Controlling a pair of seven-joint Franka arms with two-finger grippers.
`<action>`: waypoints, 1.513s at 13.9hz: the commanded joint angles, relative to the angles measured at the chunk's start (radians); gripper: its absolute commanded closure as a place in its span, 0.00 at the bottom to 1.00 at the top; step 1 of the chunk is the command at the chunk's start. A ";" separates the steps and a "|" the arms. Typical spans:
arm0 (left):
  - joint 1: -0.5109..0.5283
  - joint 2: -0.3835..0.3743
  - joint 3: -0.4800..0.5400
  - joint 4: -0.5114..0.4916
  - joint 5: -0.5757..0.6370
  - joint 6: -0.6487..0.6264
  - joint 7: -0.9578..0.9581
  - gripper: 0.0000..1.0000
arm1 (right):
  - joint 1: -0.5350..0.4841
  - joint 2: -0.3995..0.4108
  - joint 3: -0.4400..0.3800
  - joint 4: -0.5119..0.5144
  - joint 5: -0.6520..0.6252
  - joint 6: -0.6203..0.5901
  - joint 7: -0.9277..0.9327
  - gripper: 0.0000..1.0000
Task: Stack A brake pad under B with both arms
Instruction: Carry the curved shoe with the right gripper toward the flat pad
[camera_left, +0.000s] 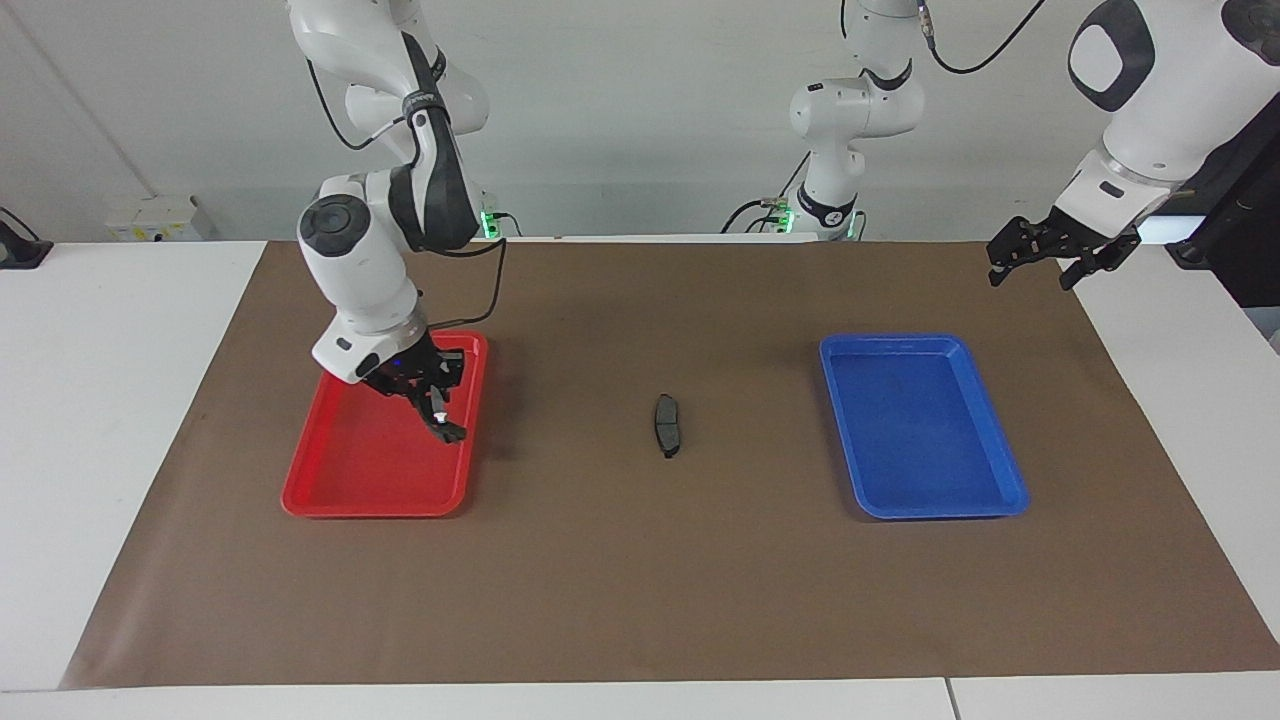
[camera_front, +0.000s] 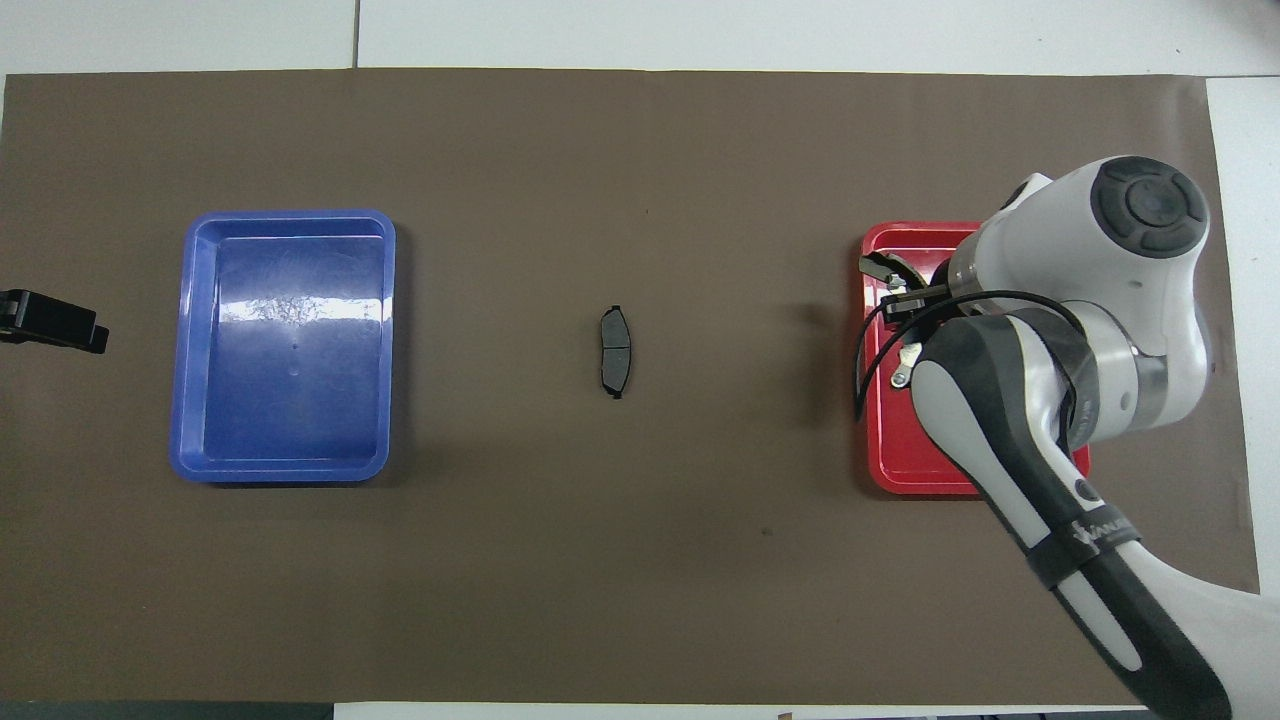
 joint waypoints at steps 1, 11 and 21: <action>0.010 -0.023 -0.003 -0.024 0.000 0.003 0.016 0.01 | 0.127 0.106 0.005 0.141 0.000 -0.022 0.213 1.00; 0.010 -0.023 -0.003 -0.024 0.000 0.003 0.016 0.01 | 0.326 0.344 0.005 0.320 -0.023 0.114 0.454 1.00; 0.010 -0.023 -0.003 -0.024 0.000 0.003 0.015 0.01 | 0.362 0.373 0.005 0.252 -0.030 0.198 0.450 1.00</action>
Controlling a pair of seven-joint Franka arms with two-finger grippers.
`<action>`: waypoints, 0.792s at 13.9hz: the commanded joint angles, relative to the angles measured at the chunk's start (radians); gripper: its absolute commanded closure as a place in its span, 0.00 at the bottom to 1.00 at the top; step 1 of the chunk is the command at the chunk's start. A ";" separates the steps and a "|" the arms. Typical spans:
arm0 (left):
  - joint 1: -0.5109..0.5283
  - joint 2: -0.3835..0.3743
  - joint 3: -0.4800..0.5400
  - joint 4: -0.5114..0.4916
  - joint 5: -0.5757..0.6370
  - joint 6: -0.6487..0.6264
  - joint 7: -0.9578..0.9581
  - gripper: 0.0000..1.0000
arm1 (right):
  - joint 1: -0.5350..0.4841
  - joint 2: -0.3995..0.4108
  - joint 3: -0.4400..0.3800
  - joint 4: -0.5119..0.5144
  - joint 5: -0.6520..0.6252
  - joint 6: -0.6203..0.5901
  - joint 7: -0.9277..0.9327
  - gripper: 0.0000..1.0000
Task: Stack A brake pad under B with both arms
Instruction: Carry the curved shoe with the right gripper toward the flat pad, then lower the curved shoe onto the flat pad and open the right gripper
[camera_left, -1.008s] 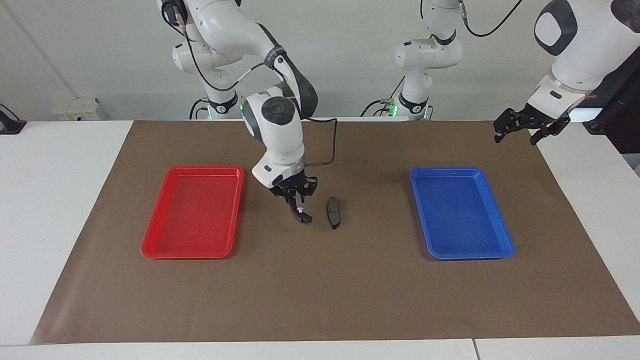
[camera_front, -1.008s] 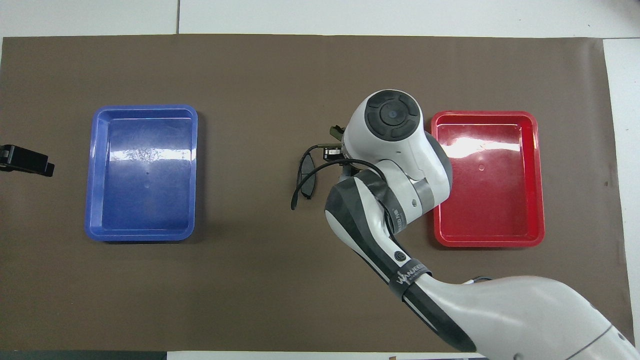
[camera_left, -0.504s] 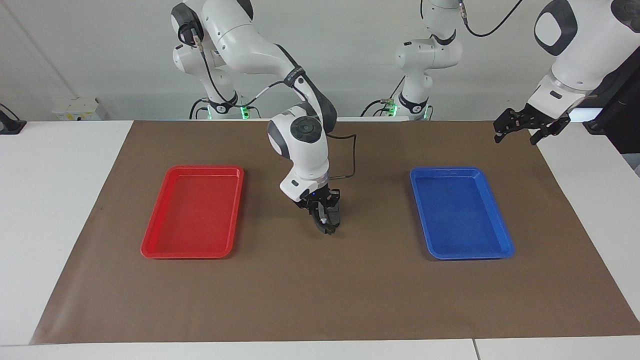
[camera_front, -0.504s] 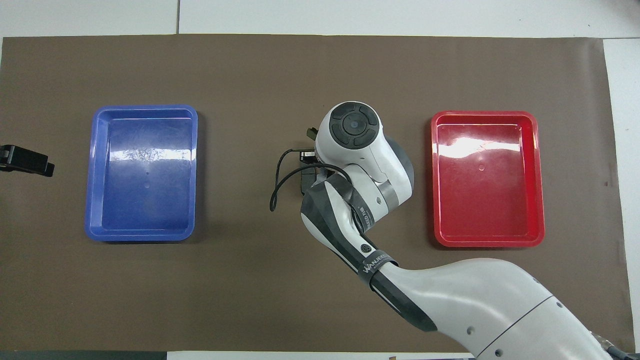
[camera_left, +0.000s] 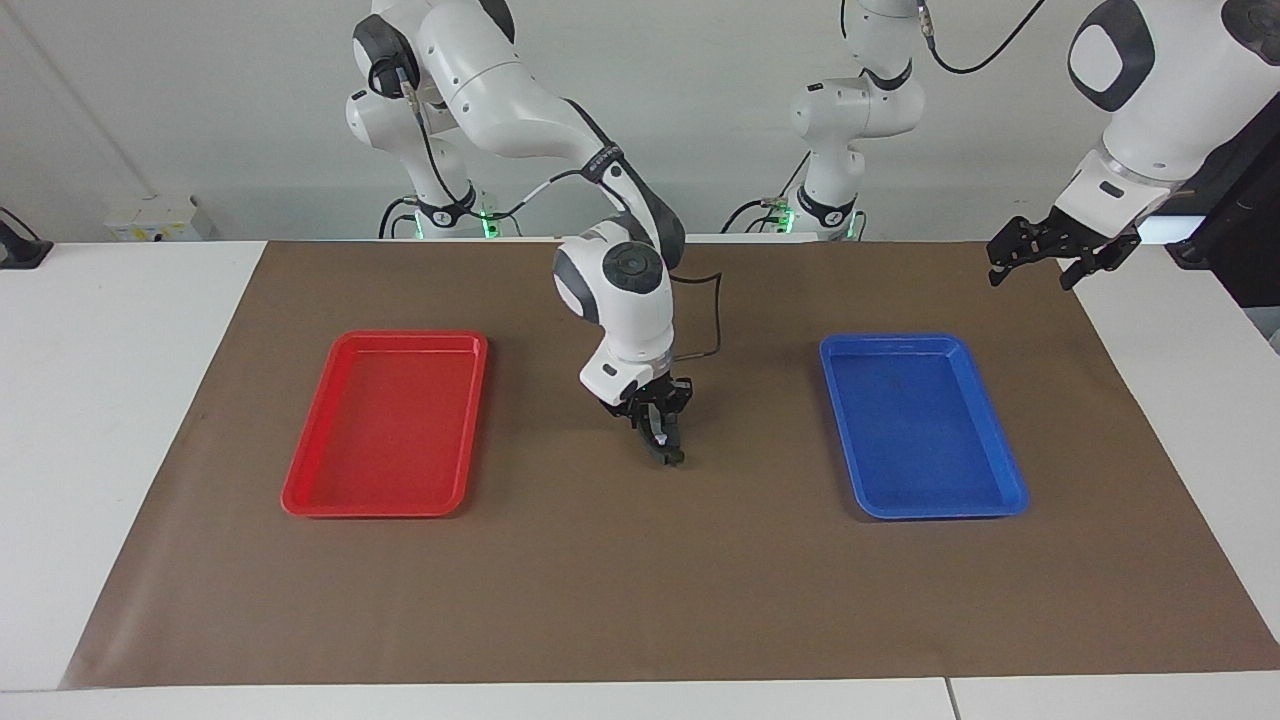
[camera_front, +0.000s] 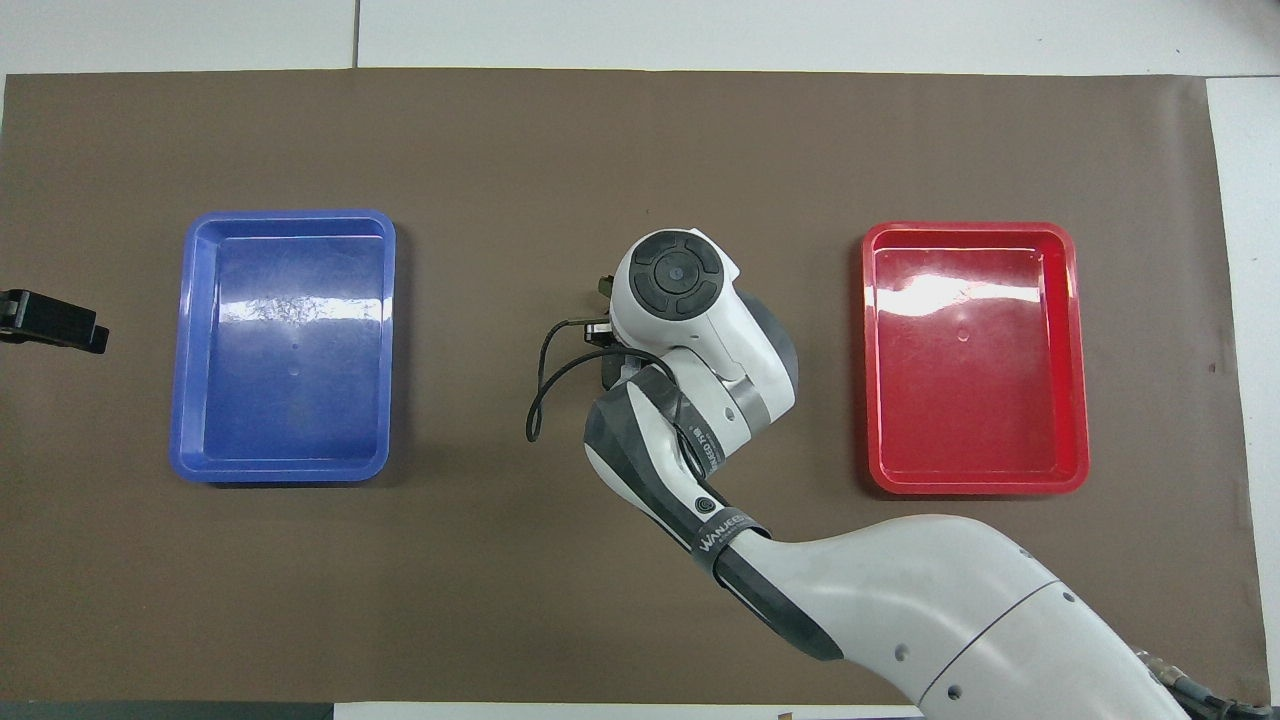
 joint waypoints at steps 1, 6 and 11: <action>0.010 -0.023 -0.004 -0.024 0.000 0.003 0.016 0.01 | -0.004 -0.015 0.003 -0.036 -0.014 0.037 0.016 1.00; 0.010 -0.023 -0.004 -0.024 0.000 0.003 0.016 0.01 | -0.003 -0.018 0.004 -0.045 -0.014 0.039 0.014 1.00; 0.010 -0.023 -0.004 -0.024 0.000 0.003 0.016 0.01 | 0.010 -0.018 0.006 -0.047 -0.014 0.054 0.014 1.00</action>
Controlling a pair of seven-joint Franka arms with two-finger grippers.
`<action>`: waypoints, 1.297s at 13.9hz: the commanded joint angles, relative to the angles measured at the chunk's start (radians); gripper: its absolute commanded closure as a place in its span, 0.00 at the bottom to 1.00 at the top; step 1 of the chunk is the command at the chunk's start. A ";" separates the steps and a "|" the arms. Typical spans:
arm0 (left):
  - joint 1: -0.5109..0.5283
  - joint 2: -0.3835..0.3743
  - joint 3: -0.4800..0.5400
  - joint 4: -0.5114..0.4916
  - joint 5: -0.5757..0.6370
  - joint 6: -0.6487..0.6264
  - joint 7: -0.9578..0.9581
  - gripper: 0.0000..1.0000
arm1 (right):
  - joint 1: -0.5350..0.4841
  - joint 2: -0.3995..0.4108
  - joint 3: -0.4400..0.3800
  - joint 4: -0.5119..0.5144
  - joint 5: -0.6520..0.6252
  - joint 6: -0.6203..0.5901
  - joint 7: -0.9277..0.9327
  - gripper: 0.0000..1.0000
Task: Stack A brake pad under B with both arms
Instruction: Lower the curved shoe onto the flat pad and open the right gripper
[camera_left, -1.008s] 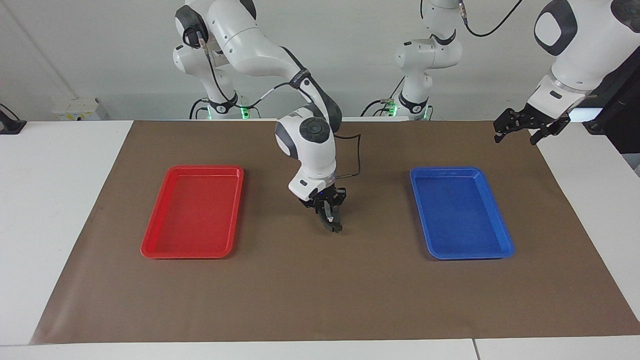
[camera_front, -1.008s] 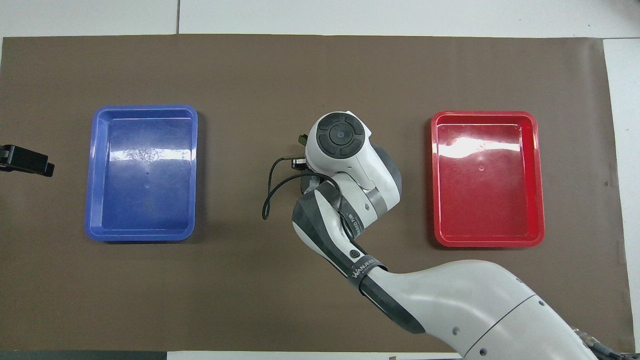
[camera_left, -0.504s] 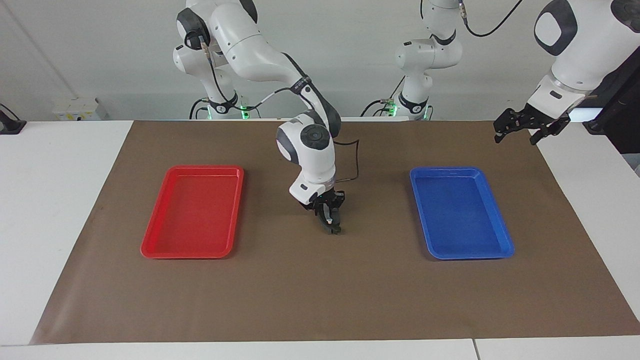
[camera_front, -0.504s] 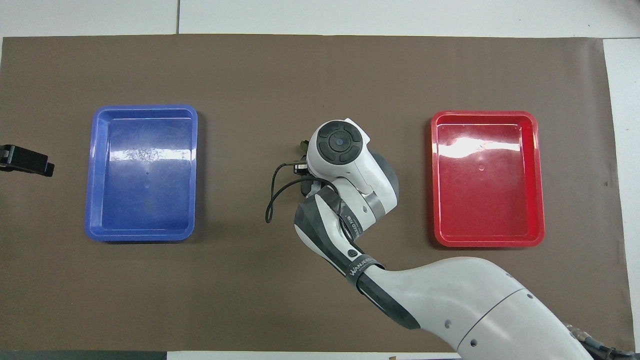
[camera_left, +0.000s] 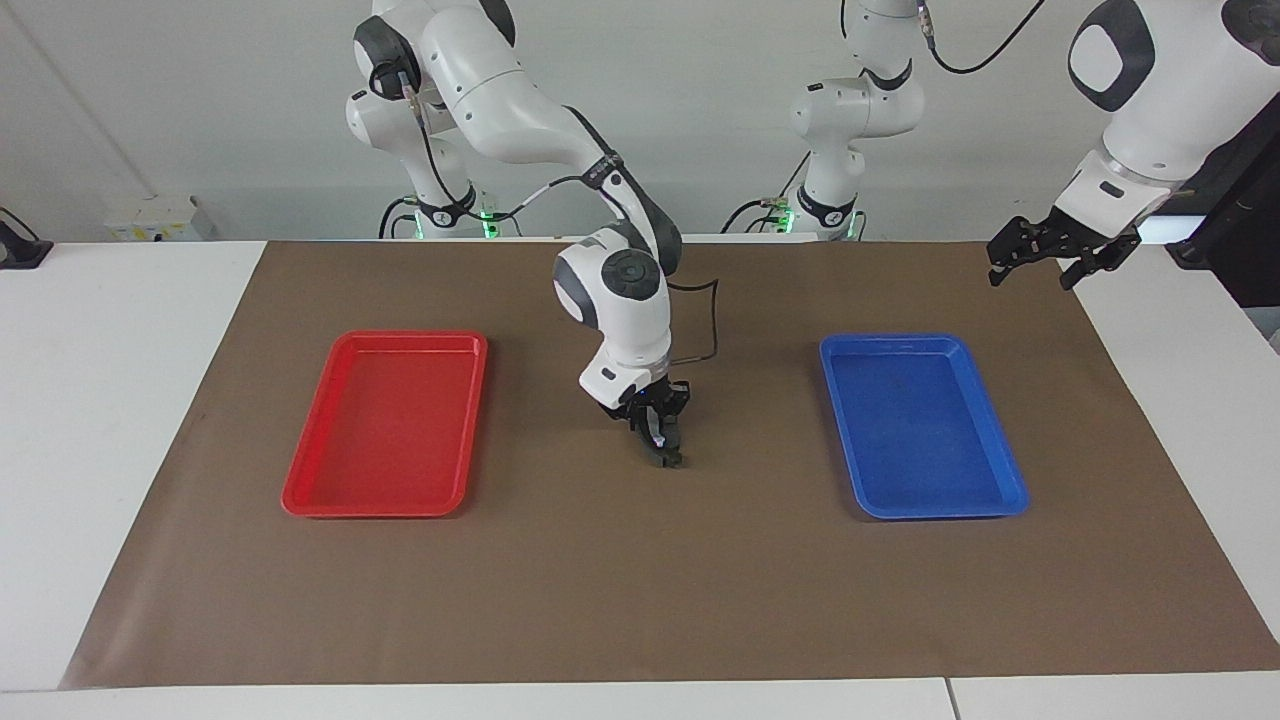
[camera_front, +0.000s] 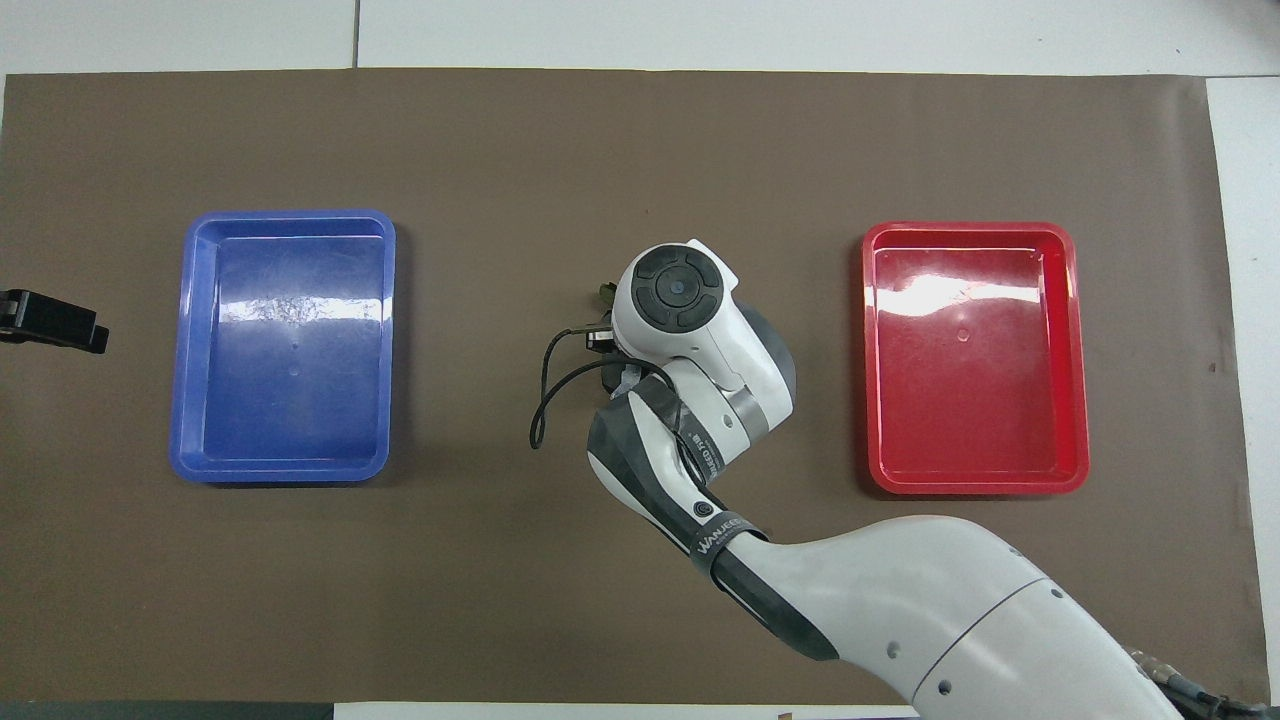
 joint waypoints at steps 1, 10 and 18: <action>0.010 -0.023 -0.003 -0.024 0.000 0.003 0.015 0.01 | 0.003 -0.018 0.004 -0.020 -0.013 0.022 0.014 1.00; 0.010 -0.023 -0.003 -0.024 0.000 0.003 0.016 0.01 | 0.005 -0.023 0.004 -0.039 -0.013 0.040 0.025 0.01; 0.010 -0.023 -0.003 -0.024 0.000 0.003 0.015 0.01 | -0.185 -0.223 -0.029 -0.033 -0.043 -0.052 -0.041 0.01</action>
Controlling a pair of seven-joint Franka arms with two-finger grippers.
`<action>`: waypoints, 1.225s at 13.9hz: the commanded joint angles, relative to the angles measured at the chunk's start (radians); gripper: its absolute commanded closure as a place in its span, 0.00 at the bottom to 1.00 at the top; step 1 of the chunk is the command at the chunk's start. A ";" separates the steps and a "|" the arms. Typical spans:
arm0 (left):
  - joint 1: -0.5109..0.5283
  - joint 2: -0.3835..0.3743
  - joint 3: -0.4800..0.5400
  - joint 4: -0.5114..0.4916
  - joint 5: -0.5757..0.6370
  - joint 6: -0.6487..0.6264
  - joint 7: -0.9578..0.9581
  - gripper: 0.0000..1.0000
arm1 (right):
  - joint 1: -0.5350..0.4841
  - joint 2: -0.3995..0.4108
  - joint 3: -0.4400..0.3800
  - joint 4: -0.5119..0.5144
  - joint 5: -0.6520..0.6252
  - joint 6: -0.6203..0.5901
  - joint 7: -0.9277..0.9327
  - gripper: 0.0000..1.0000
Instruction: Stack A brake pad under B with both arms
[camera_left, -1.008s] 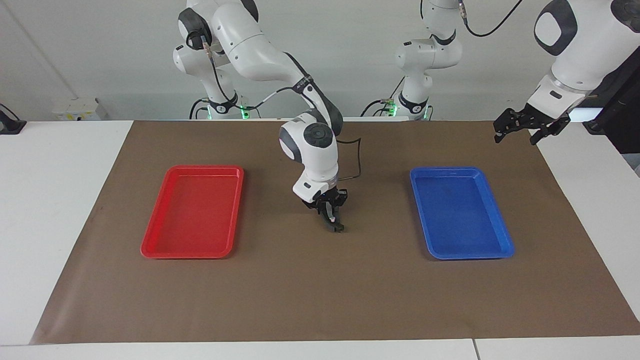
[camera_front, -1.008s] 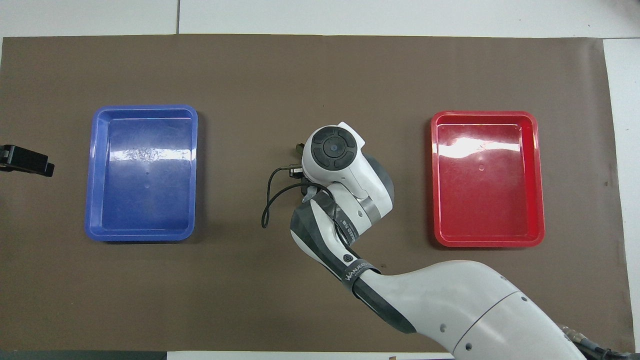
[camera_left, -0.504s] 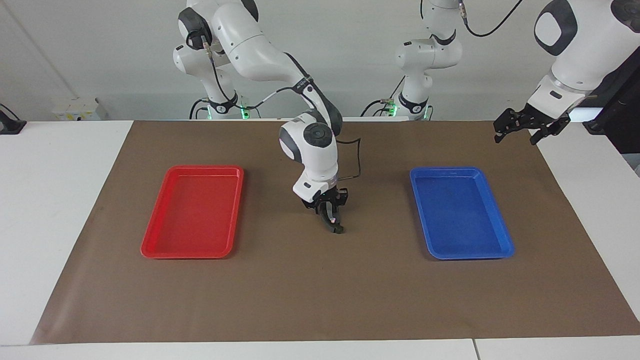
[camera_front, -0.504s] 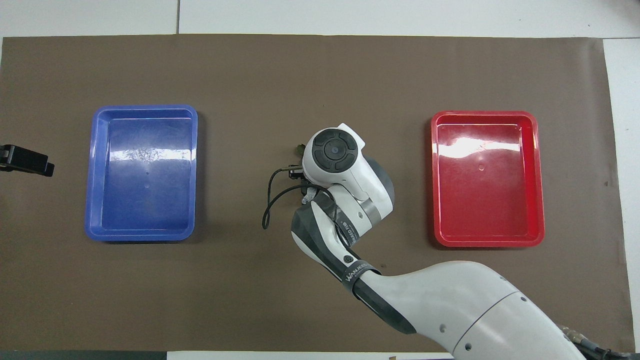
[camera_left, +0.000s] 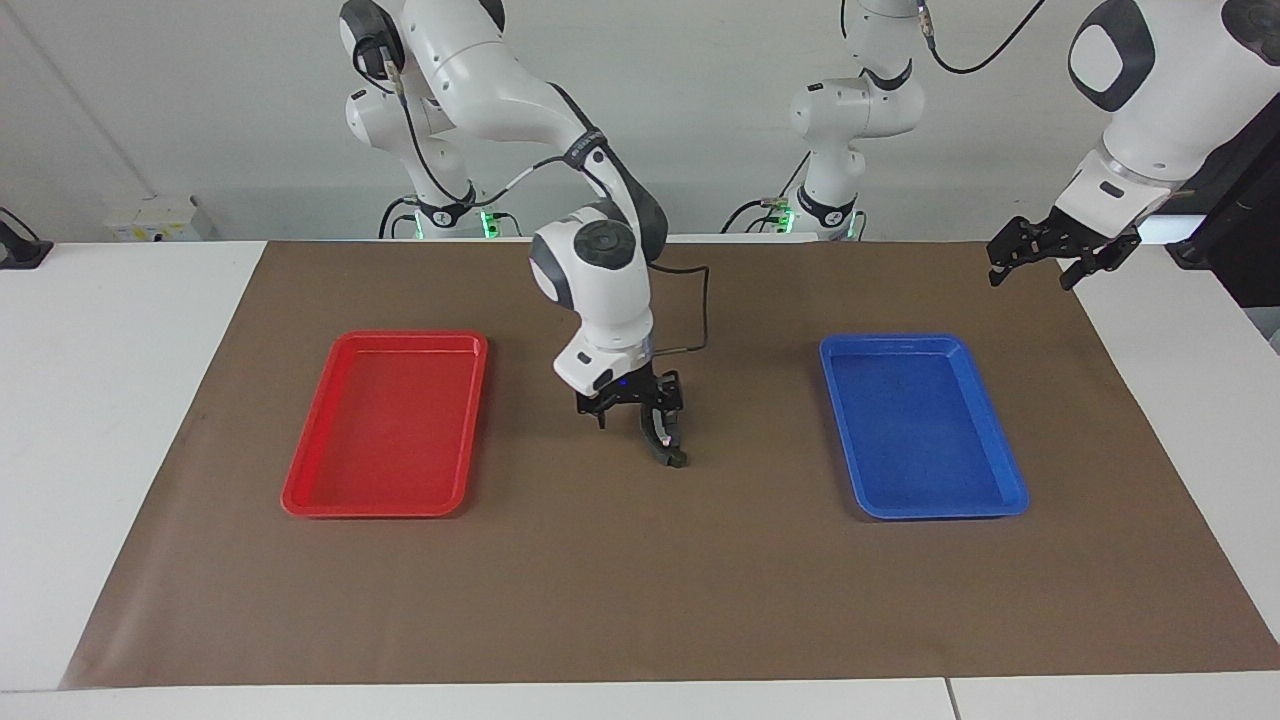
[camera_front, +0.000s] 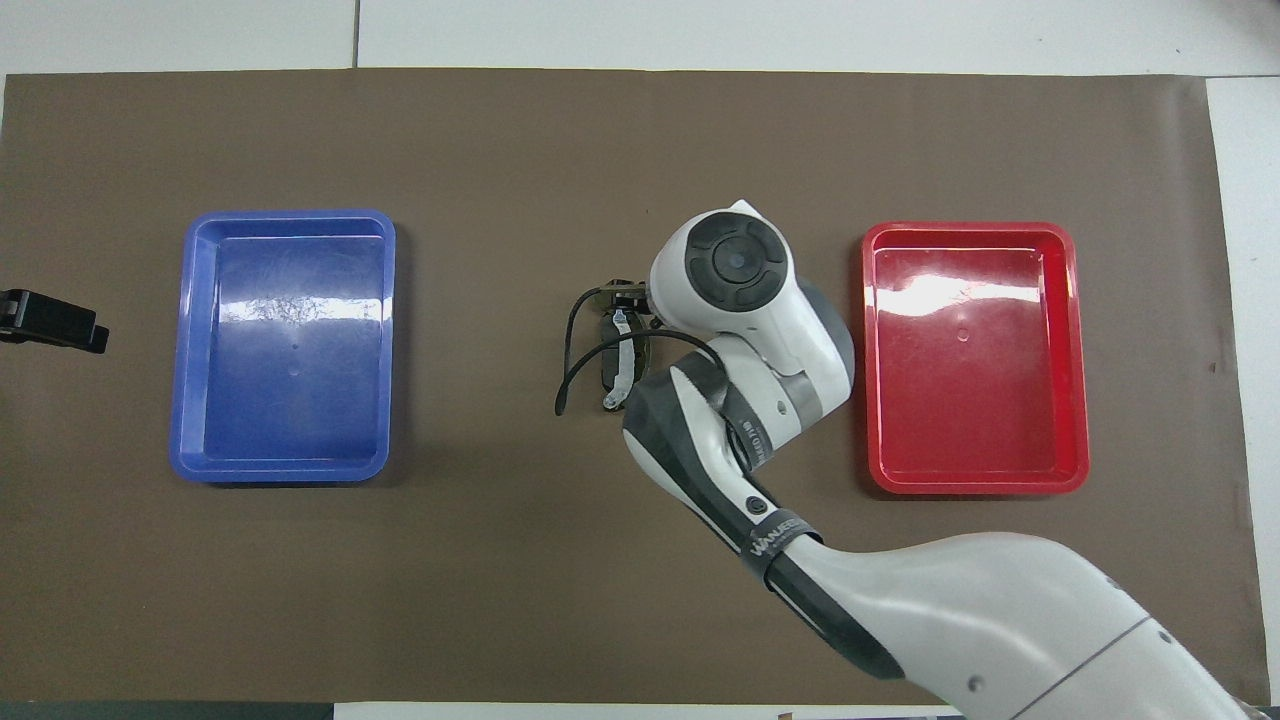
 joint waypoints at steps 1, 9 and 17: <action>0.010 -0.023 -0.004 -0.024 0.000 0.003 0.015 0.01 | -0.135 -0.104 0.013 -0.027 -0.036 -0.055 -0.089 0.01; 0.010 -0.023 -0.004 -0.024 0.000 0.003 0.015 0.01 | -0.365 -0.342 0.010 -0.010 -0.071 -0.388 -0.339 0.01; 0.009 -0.023 -0.004 -0.024 0.000 0.003 0.015 0.01 | -0.466 -0.425 -0.003 0.064 0.007 -0.697 -0.401 0.01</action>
